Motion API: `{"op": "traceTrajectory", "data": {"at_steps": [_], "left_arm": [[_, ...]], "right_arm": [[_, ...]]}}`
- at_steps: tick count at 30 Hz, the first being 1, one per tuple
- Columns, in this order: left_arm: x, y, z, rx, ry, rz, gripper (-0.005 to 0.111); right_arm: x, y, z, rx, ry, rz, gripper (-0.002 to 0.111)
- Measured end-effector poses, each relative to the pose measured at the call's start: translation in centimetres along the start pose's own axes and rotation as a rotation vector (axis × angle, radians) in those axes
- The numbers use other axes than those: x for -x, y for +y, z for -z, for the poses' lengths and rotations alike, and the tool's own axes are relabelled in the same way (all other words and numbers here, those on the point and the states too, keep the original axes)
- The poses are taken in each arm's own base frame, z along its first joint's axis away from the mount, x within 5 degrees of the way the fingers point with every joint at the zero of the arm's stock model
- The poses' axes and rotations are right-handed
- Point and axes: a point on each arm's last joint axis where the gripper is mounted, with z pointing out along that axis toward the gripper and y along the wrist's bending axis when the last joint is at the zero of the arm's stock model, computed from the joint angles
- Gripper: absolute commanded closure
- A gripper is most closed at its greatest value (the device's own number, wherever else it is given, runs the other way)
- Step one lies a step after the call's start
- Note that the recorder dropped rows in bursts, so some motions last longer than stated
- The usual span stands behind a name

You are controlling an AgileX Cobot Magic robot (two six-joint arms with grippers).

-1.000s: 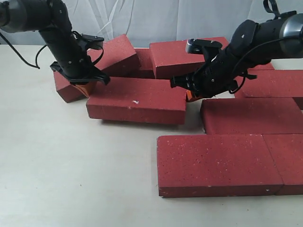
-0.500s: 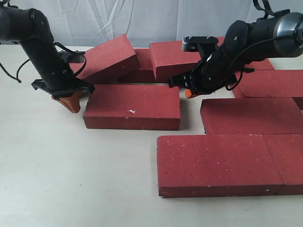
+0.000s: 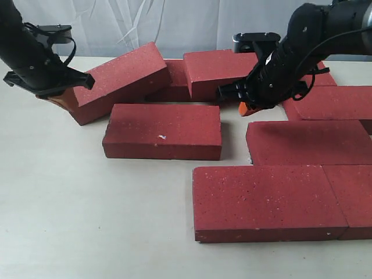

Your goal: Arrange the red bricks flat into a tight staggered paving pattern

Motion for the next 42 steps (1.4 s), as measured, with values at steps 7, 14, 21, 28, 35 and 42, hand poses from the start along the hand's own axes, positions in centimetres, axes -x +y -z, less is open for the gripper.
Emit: {"op": "traceTrajectory", "data": {"at_steps": [7,14,21,28,35,42], "left_arm": [[-2.6,-1.0,3.1,0.01,-0.112,0.007,0.107],[-6.1,-3.3,4.3,0.015,-0.191,-0.046,0.107],[-9.8,-4.3,6.8,0.042,-0.288,-0.103,0.107],[-10.2,-3.9,6.5,0.067,-0.377,-0.095,0.107],[-10.1,-3.4,5.5,0.1,-0.429,-0.1,0.107],[-9.4,-2.8,2.4,0.099,-0.348,-0.065,0.107]], "right_arm": [[-0.7,1.5,3.8,0.024,0.031,0.039,0.109],[-1.8,5.3,5.2,0.07,0.059,0.133,0.109],[-4.0,9.6,4.6,0.134,0.101,0.224,0.109],[-4.6,10.5,3.3,0.183,0.075,0.172,0.109],[-4.4,10.9,0.3,0.227,0.085,0.069,0.109],[-4.3,11.1,-0.5,0.241,0.081,0.032,0.109]]}}
